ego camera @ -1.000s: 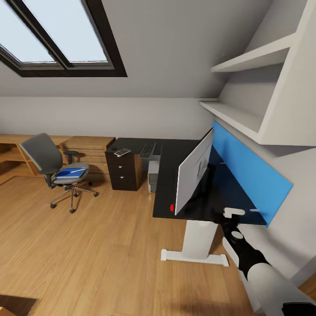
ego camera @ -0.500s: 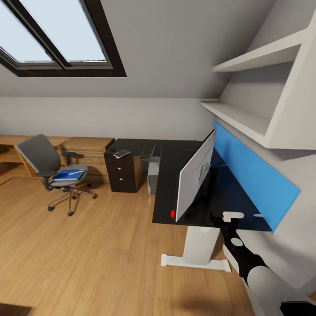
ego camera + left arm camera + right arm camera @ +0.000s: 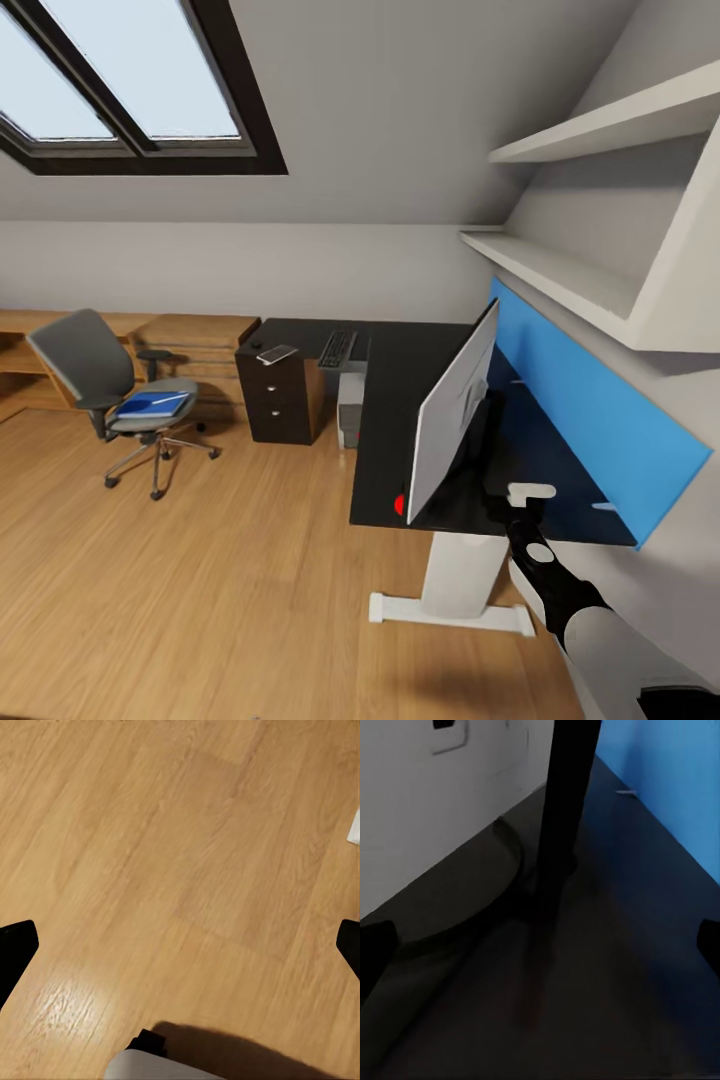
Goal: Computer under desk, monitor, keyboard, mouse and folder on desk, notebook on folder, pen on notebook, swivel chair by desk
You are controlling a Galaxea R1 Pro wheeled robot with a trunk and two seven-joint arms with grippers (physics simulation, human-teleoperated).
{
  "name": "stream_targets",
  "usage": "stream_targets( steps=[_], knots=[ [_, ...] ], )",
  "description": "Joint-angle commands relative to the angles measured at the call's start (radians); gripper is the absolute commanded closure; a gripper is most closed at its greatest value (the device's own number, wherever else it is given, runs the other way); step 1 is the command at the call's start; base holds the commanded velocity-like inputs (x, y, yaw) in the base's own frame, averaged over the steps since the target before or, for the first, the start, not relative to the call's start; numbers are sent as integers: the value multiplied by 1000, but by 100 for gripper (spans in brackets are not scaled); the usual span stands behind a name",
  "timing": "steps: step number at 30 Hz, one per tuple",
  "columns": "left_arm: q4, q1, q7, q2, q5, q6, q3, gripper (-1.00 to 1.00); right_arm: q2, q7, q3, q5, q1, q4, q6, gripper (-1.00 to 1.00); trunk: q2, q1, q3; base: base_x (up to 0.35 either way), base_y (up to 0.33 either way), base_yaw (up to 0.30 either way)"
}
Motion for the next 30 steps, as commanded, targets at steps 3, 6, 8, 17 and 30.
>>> stream_targets(
  steps=[3,6,8,17,30],
  knots=[
    [0,-1,6,0,6,-5,-10,-100,-1,-6,6,-5,-1,1,-3,-100,-2,1,-2,186,4,0],
    [0,-1,6,0,5,-4,-10,-100,-2,-6,4,-6,-1,1,-3,-100,-2,1,-2,111,2,0],
    [0,-1,6,0,5,-5,-10,-100,-2,-6,4,-6,-1,1,-3,-100,-2,1,-2,53,1,0],
    [0,-2,7,0,5,-5,-10,-100,-2,-7,2,-7,-1,1,-2,-100,-2,1,-2,83,-7,0],
    [0,-1,7,0,6,-5,-10,-100,-9,-9,0,-8,-1,2,-1,-100,-2,1,-2,124,-31,0]
  ],
)
